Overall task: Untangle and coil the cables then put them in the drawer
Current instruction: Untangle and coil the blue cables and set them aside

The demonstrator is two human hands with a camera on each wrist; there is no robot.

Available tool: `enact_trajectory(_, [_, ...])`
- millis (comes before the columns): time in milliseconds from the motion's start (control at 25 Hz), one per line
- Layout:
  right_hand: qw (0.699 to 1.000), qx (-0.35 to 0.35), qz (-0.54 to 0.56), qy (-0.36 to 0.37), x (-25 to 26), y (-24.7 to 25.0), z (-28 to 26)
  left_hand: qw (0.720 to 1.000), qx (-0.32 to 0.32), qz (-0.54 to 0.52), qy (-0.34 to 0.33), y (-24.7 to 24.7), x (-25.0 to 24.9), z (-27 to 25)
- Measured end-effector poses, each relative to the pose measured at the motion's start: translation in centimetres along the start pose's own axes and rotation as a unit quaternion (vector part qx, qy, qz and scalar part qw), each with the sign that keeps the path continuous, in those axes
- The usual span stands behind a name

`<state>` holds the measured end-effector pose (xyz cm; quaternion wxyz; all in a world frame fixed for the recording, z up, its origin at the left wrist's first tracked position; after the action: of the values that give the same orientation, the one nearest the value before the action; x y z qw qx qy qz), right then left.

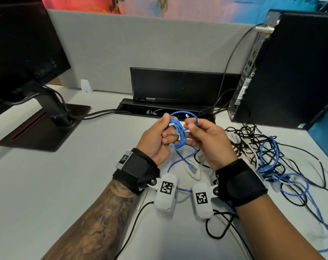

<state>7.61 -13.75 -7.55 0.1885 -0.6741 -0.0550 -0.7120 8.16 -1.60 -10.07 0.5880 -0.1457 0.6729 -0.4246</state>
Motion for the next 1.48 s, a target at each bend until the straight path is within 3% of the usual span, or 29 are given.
enact_trajectory(80, [1.000,0.024,-0.010,-0.002,0.2,-0.9,-0.4,0.998,-0.029,0.055,-0.032,0.9,-0.8,0.0])
enact_trajectory(160, [0.995,0.045,-0.090,0.000,0.2,-1.5,-0.6,0.993,-0.032,0.103,-0.047,0.9,-1.0,0.0])
enact_trajectory(280, [0.985,0.022,-0.174,0.007,0.1,-1.3,-0.8,0.980,-0.018,0.191,-0.054,-0.4,-0.5,-0.3])
enact_trajectory(440, [0.986,-0.019,-0.163,0.037,1.5,-0.7,-1.5,0.970,0.008,0.230,-0.075,-1.7,-0.4,-0.6])
enact_trajectory(560, [0.985,-0.006,-0.167,0.052,1.8,-0.5,-1.7,0.966,0.027,0.247,-0.065,-2.1,-0.2,-0.8])
enact_trajectory(720, [0.998,0.017,-0.051,0.037,1.6,-0.4,-1.7,0.948,0.044,0.308,-0.061,-1.9,0.1,-0.9])
enact_trajectory(880, [0.991,0.016,-0.120,0.059,2.4,0.5,-1.9,0.948,0.044,0.310,-0.053,-1.8,-0.1,-1.0])
enact_trajectory(1000, [0.993,0.012,-0.089,0.078,3.4,1.2,-2.0,0.946,0.084,0.311,-0.028,-2.7,0.6,-1.1])
enact_trajectory(1200, [0.965,-0.019,-0.219,0.144,5.5,0.8,-2.9,0.951,0.049,0.301,-0.060,-2.2,0.0,-1.1])
enact_trajectory(1280, [0.980,-0.024,-0.158,0.118,4.6,1.1,-2.6,0.960,0.051,0.271,-0.056,-2.0,-0.1,-1.1])
enact_trajectory(1400, [0.990,0.055,-0.129,0.022,2.2,0.4,-1.9,0.963,0.090,0.255,-0.017,-2.7,0.8,-1.2])
enact_trajectory(1480, [0.990,0.062,-0.123,0.021,2.1,1.0,-1.7,0.968,0.109,0.225,0.025,-3.0,1.9,-1.4])
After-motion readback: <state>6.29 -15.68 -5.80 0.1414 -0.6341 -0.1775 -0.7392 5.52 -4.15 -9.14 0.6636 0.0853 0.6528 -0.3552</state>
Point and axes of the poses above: each hand's wrist, its own z-axis towards the middle knuckle, its own y-axis out of the back of the hand, x = y × z, the point moved 9 cm from there along z, towards the middle knuckle, and after that the axes turned 13 degrees about x, right-handed, at the moved point
